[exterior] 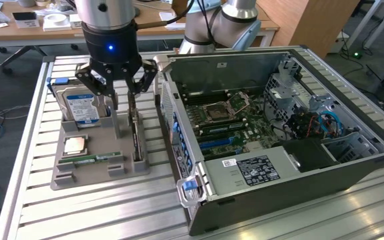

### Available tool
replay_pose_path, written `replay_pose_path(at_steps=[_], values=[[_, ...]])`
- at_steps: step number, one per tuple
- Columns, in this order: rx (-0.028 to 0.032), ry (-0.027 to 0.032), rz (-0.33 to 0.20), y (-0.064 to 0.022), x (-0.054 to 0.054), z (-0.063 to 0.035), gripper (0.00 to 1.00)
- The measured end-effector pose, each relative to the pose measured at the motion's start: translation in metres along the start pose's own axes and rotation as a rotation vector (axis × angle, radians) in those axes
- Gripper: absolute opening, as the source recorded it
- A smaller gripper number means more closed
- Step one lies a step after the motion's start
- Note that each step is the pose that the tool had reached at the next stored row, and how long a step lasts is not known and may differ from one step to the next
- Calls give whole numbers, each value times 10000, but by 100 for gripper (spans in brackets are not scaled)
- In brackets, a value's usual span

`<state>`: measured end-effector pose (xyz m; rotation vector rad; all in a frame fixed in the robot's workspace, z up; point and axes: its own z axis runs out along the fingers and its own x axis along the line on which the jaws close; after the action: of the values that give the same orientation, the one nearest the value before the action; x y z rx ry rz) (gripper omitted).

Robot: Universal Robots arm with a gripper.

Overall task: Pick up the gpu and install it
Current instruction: 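Pick up the gpu and move the gpu toward the slot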

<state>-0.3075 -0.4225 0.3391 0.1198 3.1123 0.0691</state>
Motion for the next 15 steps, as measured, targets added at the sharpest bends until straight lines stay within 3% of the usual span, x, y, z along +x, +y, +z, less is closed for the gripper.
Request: replay_pose_path(at_steps=[15], values=[[0,-2,1,-6,-32,229,42]])
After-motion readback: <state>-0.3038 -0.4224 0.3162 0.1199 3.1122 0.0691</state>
